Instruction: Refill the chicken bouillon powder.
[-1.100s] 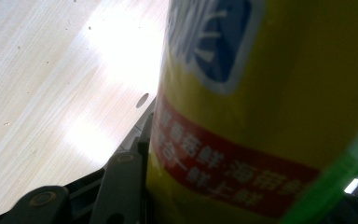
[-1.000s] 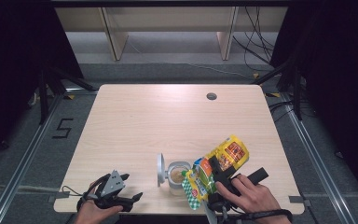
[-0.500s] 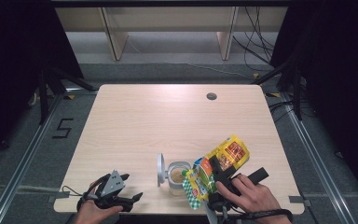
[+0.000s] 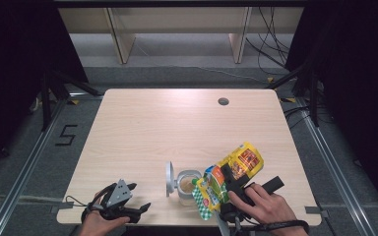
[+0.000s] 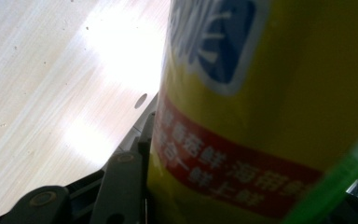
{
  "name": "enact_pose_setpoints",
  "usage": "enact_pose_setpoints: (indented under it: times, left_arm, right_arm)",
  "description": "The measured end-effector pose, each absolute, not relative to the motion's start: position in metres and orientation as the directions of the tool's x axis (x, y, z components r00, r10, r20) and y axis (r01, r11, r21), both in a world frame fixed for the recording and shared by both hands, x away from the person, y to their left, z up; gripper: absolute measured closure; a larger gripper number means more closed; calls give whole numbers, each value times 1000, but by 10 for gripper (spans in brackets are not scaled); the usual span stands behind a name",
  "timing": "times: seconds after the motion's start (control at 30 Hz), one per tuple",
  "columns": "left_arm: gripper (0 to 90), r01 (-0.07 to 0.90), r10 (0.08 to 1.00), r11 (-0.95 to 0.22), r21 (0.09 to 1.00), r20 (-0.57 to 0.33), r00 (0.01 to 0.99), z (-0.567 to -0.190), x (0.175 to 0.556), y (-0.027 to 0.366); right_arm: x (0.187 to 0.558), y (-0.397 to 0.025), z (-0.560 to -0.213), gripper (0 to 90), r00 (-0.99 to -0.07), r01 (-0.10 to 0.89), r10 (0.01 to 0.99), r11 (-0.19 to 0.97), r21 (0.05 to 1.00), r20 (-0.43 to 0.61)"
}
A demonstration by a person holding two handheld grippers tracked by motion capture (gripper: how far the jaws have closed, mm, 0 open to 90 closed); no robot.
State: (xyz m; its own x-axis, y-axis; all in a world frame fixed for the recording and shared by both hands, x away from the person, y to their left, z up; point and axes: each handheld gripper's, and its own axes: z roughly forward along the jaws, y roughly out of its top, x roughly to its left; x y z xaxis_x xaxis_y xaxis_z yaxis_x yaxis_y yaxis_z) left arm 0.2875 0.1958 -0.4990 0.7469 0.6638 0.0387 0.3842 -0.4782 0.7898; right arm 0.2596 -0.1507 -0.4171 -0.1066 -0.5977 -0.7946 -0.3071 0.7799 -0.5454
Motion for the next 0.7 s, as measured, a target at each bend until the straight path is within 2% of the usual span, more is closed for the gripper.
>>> enact_pose_setpoints:
  times: [0.23,0.47,0.7]
  left_arm:
    - [188,375,652,-496,783,51,756,-497,288,197]
    - [188,381,660,-487,786,46,750,-499,288,196]
    - [188,380,656,-489,785,44,753,-498,287,197]
  right_arm:
    - [260,-150,-418,609,-123,-316,-602,777,-544,-789]
    - [256,-146,-419,609,-90,-312,-603,773,-553,-793]
    - [257,-147,-419,609,-97,-311,-606,772,-554,-790]
